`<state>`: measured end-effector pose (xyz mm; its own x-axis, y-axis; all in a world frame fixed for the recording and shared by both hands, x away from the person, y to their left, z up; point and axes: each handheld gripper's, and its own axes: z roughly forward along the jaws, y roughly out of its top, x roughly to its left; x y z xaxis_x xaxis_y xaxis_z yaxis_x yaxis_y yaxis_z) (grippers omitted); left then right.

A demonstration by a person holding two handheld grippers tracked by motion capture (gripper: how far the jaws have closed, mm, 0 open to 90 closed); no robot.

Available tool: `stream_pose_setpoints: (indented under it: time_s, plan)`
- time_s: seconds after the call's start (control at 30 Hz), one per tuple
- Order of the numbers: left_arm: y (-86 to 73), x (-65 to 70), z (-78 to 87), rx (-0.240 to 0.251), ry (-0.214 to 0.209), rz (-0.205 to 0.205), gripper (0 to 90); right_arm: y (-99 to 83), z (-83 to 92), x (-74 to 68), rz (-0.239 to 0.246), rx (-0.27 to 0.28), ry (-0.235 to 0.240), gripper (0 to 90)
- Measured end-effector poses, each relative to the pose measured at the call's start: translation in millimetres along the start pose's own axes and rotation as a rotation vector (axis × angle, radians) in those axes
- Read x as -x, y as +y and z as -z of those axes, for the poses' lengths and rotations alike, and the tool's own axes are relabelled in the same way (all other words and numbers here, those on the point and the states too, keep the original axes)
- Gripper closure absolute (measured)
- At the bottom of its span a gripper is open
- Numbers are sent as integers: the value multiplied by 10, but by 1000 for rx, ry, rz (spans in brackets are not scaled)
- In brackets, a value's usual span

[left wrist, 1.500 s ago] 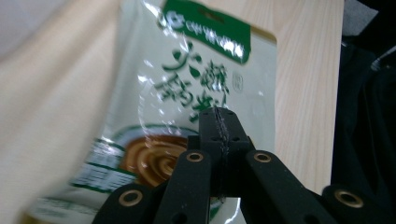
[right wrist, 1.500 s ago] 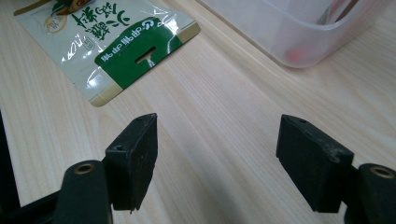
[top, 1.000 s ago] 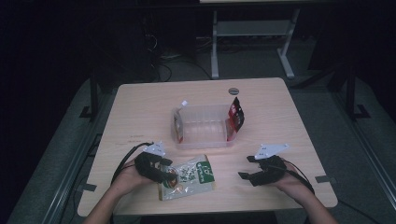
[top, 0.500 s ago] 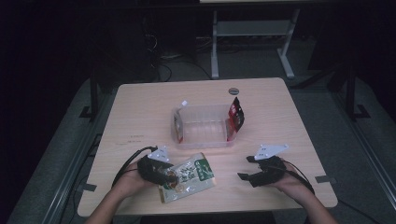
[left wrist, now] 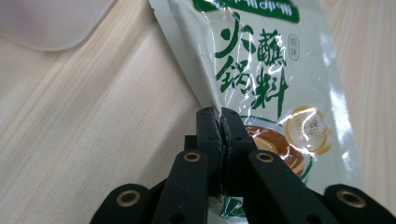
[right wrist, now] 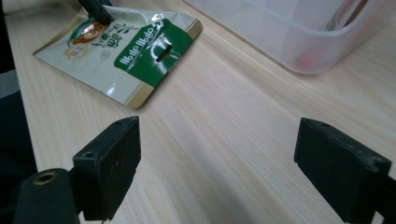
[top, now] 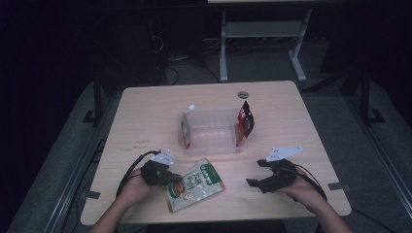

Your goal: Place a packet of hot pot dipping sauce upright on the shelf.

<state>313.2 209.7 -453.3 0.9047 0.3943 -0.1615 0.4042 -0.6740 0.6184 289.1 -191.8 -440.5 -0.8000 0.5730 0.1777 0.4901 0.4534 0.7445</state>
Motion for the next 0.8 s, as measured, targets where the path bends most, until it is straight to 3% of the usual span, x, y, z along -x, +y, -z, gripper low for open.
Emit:
stream_pose_setpoints:
  time_s: [0.17,0.33,0.8]
  plan:
    - [-1,-12,82,53,-26,20,893,71,48,-13,16,-1,5,151]
    - [12,5,152,92,-17,13,896,123,49,-17,31,2,27,153]
    - [88,111,407,207,6,-12,900,500,-154,-66,50,62,123,154]
